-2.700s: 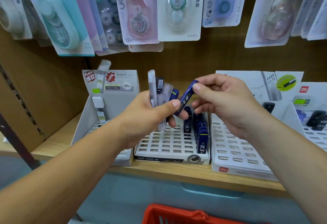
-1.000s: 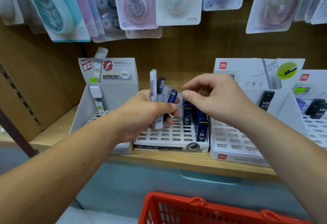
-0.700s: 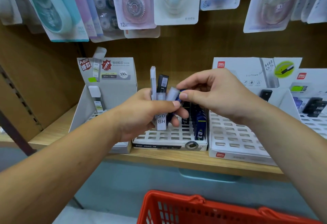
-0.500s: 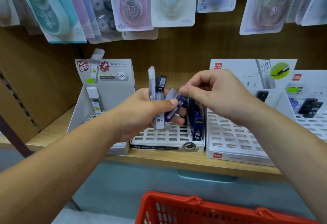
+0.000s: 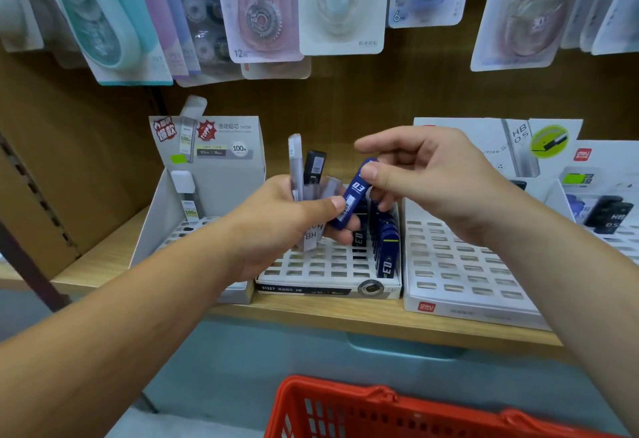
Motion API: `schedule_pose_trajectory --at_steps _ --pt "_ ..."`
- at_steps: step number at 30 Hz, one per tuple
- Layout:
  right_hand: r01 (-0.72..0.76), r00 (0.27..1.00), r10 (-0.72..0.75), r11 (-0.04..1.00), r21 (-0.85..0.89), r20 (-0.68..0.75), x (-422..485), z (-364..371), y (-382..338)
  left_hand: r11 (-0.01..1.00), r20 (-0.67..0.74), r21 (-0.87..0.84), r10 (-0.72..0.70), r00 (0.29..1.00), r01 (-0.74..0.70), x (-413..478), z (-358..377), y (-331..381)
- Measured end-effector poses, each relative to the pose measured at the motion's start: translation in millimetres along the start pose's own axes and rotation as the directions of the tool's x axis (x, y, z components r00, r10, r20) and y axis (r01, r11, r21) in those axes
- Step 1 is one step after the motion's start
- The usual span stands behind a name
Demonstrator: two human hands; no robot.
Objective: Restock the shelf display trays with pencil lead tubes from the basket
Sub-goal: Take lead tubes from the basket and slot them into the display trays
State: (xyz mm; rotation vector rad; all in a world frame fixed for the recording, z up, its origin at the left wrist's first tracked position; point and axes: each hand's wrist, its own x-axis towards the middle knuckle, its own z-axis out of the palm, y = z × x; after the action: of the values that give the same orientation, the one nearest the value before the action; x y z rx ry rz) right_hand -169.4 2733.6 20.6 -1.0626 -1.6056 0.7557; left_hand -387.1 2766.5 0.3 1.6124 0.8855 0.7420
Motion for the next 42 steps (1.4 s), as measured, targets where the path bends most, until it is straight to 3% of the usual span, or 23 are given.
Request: schedule_pose_trajectory --at_steps 3,7,11,17,28,33,42 --pt "0.03 0.997 -0.031 0.999 0.022 0.067 -2 -3 -3 0.998 -0.002 -0.061 -0.016 1.0 0.016 0 -1 1" --pt "0.011 1.0 -0.012 0.999 -0.045 -0.021 -1 -6 -4 0.996 -0.112 0.076 -0.037 0.993 0.046 2 2 1" --pt "-0.009 0.999 0.001 0.985 -0.173 -0.051 -1 -8 -5 0.997 -0.213 -0.023 -0.071 0.974 0.068 3 -1 2" --pt "-0.075 0.997 0.065 0.919 -0.388 -0.037 -5 11 6 0.994 -0.172 -0.071 -0.092 0.981 0.081 1 2 4" --pt "-0.09 0.996 0.078 0.914 -0.396 -0.047 -7 15 10 0.995 -0.165 -0.052 -0.089 0.982 0.081 2 0 -2" --pt "-0.066 0.996 0.086 0.879 -0.472 0.021 -7 15 10 0.994 -0.144 -0.066 -0.091 0.985 0.082 2 0 -3" --pt "0.057 0.997 -0.002 0.67 -0.74 0.074 -6 12 6 0.991 -0.047 -0.114 -0.082 0.996 0.076 -1 -3 -1"
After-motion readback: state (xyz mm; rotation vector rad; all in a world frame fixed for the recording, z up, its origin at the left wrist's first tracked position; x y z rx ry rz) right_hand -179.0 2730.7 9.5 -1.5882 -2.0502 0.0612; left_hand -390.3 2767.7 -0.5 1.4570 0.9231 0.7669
